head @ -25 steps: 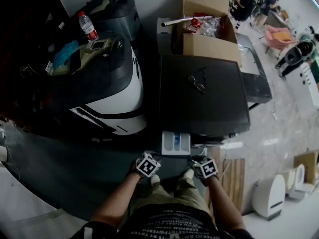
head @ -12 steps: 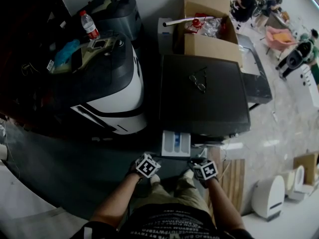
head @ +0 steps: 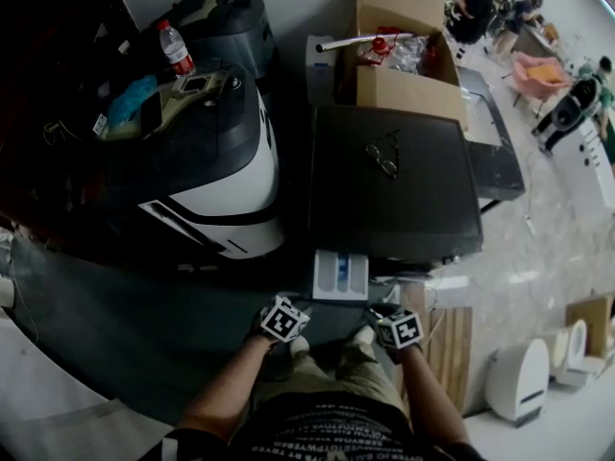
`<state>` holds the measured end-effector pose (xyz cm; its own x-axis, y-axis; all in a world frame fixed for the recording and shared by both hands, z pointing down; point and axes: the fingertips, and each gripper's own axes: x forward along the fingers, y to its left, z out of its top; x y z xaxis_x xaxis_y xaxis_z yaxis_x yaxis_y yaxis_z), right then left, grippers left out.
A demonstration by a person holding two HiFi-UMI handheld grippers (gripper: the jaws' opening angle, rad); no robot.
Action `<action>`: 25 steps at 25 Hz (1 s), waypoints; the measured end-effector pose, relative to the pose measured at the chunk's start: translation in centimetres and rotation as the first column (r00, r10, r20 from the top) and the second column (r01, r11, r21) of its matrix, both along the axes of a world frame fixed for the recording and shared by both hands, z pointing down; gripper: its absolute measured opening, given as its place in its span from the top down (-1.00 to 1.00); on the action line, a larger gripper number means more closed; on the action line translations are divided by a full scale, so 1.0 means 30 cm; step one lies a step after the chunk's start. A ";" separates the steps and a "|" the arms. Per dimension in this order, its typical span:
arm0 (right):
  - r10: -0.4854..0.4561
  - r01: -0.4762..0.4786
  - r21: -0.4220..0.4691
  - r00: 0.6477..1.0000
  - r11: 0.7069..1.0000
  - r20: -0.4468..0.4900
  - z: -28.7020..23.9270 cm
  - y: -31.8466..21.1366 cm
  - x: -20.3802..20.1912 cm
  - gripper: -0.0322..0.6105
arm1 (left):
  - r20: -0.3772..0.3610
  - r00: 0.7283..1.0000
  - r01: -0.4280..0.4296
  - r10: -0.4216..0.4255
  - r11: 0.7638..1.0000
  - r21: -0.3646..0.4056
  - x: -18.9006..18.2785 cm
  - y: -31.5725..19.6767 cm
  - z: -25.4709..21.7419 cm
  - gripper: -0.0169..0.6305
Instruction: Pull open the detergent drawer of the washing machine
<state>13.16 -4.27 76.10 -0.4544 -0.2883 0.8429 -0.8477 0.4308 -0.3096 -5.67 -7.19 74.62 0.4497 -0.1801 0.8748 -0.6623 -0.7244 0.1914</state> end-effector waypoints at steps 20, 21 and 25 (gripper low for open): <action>0.011 -0.012 0.034 1.000 0.999 0.019 -0.013 -0.014 -0.014 0.63 | 0.003 1.000 -0.020 0.020 1.000 -0.004 0.002 0.006 -0.003 0.51; 0.009 -0.010 0.030 1.000 0.999 0.028 -0.024 -0.013 -0.026 0.64 | 0.002 1.000 -0.020 0.020 1.000 -0.003 0.002 0.005 -0.004 0.51; -0.004 0.004 0.031 1.000 1.000 0.015 -0.046 -0.017 -0.036 0.65 | 0.001 1.000 -0.023 0.023 1.000 -0.001 0.000 0.003 -0.009 0.51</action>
<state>12.09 -4.78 74.73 -0.4682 -0.3123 0.8266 -0.8412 0.4439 -0.3087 -5.66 -7.10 74.36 0.4524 -0.1695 0.8756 -0.6460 -0.7391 0.1908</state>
